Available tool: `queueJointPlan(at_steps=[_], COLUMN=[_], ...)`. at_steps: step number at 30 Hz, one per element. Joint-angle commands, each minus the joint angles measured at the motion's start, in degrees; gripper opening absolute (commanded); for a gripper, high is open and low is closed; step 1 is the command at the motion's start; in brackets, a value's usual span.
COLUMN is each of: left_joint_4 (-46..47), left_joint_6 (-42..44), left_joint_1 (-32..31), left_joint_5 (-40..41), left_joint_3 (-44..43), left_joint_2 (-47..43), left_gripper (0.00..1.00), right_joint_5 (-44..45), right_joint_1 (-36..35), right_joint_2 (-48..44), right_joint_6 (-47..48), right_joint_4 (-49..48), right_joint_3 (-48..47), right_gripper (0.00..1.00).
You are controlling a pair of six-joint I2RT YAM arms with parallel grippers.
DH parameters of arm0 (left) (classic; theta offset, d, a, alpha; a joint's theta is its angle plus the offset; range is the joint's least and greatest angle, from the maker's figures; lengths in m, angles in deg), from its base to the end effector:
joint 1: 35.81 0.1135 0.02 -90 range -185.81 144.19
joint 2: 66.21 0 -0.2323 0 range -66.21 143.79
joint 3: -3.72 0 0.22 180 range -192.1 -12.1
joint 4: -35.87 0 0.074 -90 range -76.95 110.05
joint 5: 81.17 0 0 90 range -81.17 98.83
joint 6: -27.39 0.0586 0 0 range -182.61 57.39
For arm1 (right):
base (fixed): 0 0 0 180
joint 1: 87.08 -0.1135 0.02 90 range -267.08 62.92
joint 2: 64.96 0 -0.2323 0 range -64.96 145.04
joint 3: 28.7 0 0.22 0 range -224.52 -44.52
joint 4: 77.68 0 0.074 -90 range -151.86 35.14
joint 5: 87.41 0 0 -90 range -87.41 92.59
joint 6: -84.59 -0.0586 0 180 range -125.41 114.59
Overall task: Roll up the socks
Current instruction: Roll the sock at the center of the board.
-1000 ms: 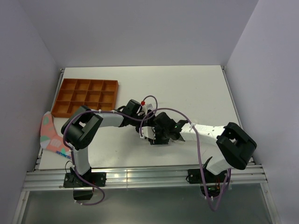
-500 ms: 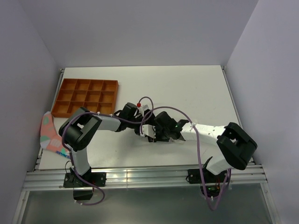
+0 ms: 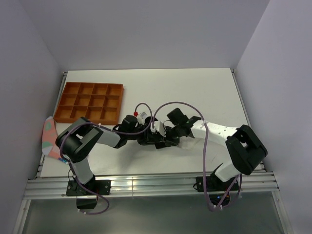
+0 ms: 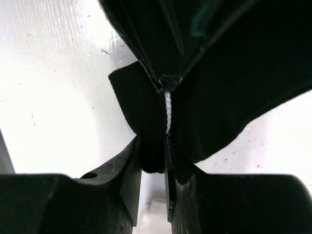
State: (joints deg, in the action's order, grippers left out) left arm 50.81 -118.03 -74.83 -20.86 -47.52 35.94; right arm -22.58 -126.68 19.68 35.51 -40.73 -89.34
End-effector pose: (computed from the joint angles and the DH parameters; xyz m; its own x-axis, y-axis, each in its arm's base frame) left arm 0.2216 -0.2169 0.0965 -0.9657 -0.1380 -0.2198 0.1115 0.5443 -0.8315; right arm 0.1852 0.1855 0.1442 -0.0269 -0.7916 -0.6104 -0.9974 0.0625 -0.0371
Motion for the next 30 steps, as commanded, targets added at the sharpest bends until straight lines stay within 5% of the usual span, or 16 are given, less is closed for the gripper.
queueJointPlan(at_steps=[1, 18, 30], left_joint_4=[1.93, 7.64, 12.83], left_joint_6=[0.31, 12.78, 25.00], left_joint_1=[-0.44, -2.28, -5.01], left_joint_5=[4.11, 13.08, 16.16], left_joint_3=[2.11, 10.19, 8.35], left_joint_2=[-1.78, -15.04, -13.29], left_gripper=[0.26, 0.39, 0.46], right_joint_5=[-4.18, -8.85, -13.24], right_joint_1=[3.20, 6.37, 6.81], right_joint_2=[2.01, 19.94, 31.19], right_joint_6=[-0.67, -1.55, -1.91], right_joint_4=[6.72, 24.83, 40.66], right_joint_3=[-5.61, -22.67, -38.23], right_gripper=[0.15, 0.15, 0.14])
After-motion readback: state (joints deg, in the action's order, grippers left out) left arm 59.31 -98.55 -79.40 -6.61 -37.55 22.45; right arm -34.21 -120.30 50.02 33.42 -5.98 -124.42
